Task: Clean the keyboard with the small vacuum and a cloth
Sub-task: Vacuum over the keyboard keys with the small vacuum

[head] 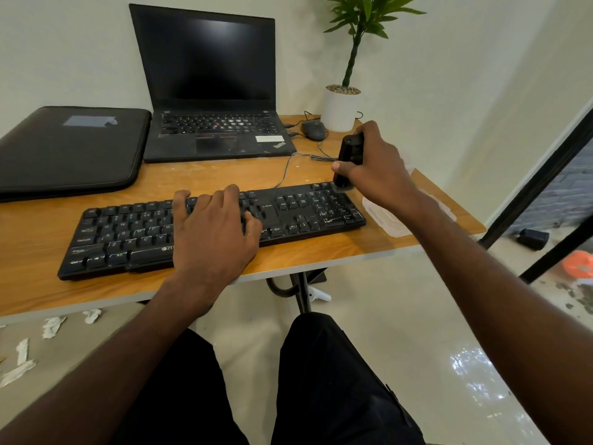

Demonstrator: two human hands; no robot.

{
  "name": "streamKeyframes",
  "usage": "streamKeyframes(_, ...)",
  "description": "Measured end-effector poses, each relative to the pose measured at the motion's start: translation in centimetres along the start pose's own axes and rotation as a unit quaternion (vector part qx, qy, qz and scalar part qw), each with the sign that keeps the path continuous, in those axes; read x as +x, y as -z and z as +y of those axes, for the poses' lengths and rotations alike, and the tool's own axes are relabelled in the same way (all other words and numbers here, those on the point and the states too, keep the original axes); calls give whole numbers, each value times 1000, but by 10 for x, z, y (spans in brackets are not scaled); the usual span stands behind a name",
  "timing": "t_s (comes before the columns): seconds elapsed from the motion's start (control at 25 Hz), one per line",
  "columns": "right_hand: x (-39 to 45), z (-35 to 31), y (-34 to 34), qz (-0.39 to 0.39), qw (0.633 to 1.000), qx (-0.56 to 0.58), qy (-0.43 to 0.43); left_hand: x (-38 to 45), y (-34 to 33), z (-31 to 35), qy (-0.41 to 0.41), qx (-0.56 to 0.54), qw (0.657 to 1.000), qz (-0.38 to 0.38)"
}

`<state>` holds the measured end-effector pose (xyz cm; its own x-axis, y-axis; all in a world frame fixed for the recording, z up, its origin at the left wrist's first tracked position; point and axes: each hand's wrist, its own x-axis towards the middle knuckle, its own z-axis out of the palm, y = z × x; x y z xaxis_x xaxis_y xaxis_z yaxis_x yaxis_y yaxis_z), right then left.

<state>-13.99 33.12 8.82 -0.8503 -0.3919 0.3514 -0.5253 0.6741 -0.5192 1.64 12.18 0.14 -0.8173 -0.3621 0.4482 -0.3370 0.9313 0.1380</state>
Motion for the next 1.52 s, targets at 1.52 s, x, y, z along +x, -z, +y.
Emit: streamKeyframes(1.52,-8,-17,-8,-35,991,-126,34,-2,0,0,5,-6,1000,9)
